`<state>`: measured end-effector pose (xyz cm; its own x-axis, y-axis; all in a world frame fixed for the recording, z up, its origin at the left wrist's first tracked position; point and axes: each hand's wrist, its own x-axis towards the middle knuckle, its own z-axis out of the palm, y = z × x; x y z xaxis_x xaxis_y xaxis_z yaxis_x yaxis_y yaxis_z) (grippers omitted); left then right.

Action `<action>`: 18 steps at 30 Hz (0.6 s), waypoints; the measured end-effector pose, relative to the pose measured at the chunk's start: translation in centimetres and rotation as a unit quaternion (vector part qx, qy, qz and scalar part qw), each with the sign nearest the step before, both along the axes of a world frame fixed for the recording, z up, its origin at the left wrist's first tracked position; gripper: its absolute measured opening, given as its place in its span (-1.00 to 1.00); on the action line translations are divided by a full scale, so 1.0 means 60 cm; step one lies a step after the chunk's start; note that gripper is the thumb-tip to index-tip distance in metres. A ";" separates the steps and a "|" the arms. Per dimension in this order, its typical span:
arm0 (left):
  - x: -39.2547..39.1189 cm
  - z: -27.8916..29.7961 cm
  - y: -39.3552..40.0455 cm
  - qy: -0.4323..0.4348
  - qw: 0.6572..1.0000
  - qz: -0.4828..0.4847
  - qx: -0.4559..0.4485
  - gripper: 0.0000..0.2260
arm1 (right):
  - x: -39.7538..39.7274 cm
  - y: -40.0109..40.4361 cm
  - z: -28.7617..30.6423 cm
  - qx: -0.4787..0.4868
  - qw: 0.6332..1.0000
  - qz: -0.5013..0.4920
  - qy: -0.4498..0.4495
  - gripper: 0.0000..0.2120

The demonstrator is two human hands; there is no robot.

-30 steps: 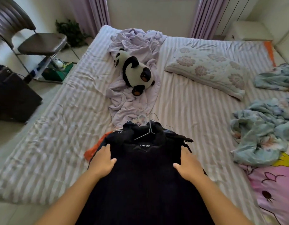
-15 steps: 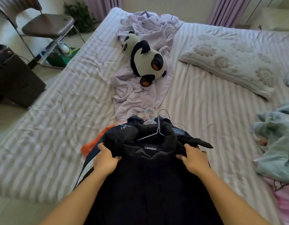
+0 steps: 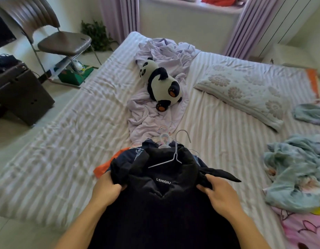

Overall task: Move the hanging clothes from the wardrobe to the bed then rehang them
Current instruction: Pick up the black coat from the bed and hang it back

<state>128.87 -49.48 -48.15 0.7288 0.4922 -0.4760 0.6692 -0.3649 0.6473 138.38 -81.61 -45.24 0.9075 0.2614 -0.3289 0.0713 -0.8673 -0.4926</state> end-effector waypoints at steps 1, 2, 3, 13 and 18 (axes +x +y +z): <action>-0.011 0.027 -0.001 -0.006 1.000 0.001 -0.008 -0.81 | -0.011 0.000 0.022 0.002 1.000 -0.001 -0.001 -0.90; -0.024 0.054 -0.001 -0.015 1.000 0.005 -0.017 -0.76 | -0.023 0.001 0.043 0.008 1.000 -0.001 -0.002 -0.93; -0.039 0.080 0.000 -0.026 0.999 0.007 -0.026 -0.72 | -0.036 0.002 0.064 0.012 1.000 0.000 -0.003 -0.95; -0.255 0.320 0.044 -0.104 0.992 0.062 -0.019 -0.73 | -0.201 0.054 0.320 0.040 0.995 0.079 -0.042 -0.89; -0.365 0.451 0.053 -0.161 0.981 0.105 0.038 -0.72 | -0.276 0.082 0.447 0.110 0.981 0.156 -0.041 -0.91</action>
